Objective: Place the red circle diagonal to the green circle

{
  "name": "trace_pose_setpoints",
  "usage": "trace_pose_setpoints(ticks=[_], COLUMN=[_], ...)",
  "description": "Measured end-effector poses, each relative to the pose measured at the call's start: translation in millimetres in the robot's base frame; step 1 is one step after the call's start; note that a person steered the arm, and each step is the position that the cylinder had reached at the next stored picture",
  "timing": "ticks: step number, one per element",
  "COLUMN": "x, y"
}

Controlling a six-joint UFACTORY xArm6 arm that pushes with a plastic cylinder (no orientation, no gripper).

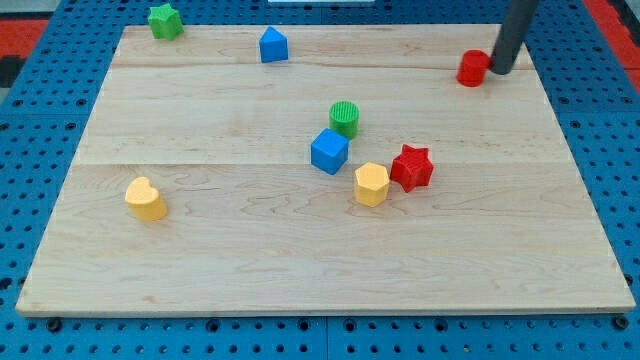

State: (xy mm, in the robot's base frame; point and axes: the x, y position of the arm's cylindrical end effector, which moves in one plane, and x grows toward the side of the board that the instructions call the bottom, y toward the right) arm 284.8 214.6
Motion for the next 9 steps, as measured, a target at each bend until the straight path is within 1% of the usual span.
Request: trace_pose_setpoints(ticks=[2, 3, 4, 5, 6, 7, 8, 9], x=[30, 24, 8, 14, 27, -1, -22, -23], y=[-50, -75, -60, -79, -128, -136, -112, -97])
